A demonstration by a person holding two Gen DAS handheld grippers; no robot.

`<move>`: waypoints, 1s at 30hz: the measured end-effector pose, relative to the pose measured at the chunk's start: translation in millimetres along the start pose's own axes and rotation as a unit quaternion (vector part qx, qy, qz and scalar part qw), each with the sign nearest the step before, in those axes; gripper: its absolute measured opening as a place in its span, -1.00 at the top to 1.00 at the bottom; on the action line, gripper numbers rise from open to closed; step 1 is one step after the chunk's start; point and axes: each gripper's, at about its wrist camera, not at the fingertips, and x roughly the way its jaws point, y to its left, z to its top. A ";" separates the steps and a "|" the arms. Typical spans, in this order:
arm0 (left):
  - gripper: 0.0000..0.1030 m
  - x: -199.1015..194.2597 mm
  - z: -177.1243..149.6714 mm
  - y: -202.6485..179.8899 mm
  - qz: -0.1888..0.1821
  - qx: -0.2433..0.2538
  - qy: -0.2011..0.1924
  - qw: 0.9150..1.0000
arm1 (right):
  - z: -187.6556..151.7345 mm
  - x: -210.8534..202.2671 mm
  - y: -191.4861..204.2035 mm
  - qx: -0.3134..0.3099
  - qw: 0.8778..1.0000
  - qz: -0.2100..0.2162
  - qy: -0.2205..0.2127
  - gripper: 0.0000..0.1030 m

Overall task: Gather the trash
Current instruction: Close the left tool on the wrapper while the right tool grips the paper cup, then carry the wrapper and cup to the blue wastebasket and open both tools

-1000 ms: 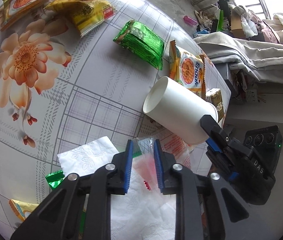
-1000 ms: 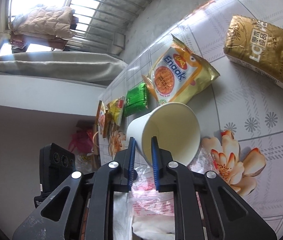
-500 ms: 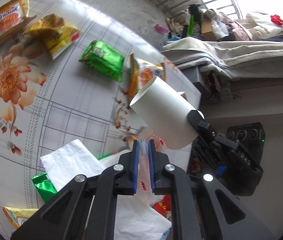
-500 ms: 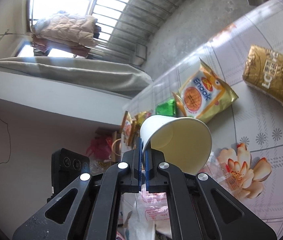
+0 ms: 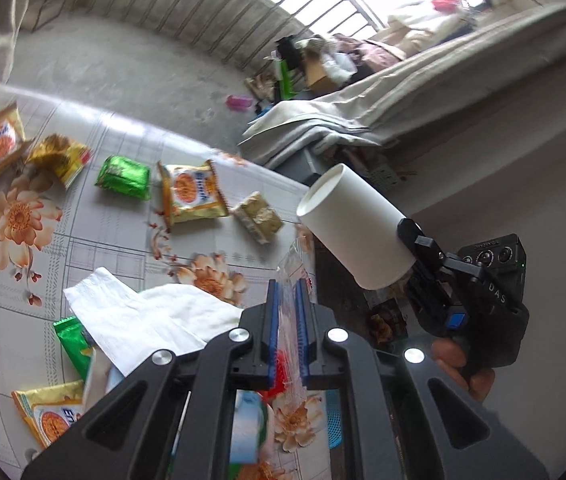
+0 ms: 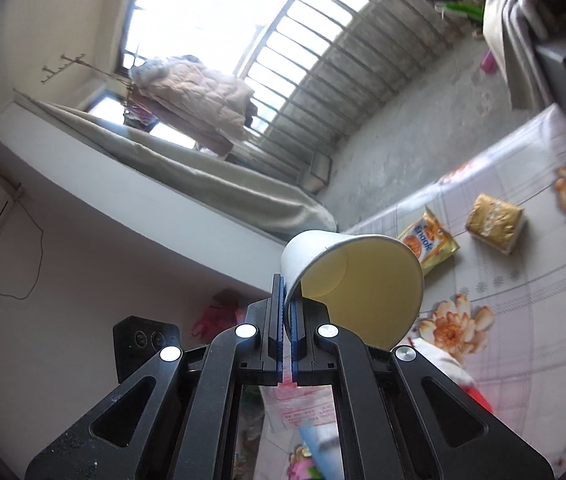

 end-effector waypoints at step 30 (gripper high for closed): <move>0.86 281.6 -352.6 -264.9 -0.004 0.257 0.253 0.933 | -343.0 -416.0 -304.1 0.366 0.865 -0.222 -0.261 0.97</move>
